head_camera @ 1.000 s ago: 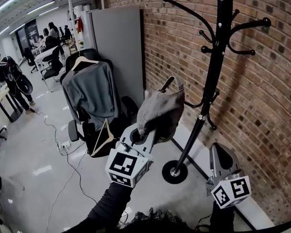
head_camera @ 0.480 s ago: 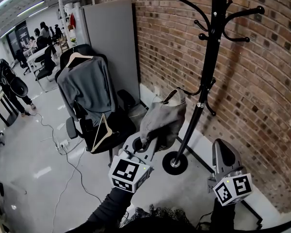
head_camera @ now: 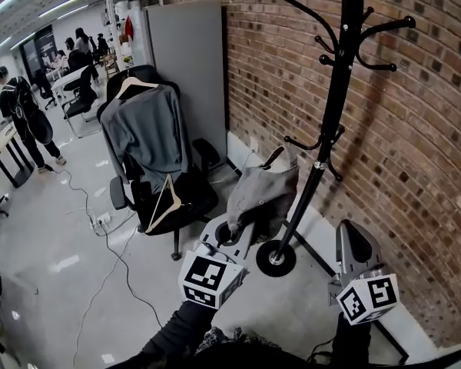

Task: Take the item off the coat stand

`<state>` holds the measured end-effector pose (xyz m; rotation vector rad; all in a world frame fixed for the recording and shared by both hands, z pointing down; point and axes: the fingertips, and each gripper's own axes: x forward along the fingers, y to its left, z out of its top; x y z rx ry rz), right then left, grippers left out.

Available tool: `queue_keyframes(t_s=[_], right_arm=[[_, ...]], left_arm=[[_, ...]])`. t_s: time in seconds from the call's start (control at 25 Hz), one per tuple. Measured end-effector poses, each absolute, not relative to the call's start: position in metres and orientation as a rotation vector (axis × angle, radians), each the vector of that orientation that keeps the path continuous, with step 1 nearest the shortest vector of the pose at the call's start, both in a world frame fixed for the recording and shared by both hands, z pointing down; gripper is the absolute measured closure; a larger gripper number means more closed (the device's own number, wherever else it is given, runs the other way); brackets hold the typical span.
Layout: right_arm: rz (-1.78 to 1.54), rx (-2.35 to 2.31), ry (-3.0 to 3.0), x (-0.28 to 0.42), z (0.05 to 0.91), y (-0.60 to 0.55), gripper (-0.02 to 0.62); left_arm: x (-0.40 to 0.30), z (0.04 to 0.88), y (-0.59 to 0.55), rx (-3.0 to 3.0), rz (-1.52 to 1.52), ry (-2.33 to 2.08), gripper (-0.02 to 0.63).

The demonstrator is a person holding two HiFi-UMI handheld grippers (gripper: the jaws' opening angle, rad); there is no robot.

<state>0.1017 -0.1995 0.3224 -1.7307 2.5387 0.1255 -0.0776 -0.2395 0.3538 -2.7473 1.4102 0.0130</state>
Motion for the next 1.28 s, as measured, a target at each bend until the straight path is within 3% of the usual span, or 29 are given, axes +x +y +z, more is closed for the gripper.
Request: queue_keyframes(t_s=[1.28], right_arm=[[0.086, -1.725, 2.603, 0.159, 0.343, -0.101, 0.586]], left_arm=[[0.014, 0.368, -0.130, -2.767, -0.056, 1.446, 0.589]])
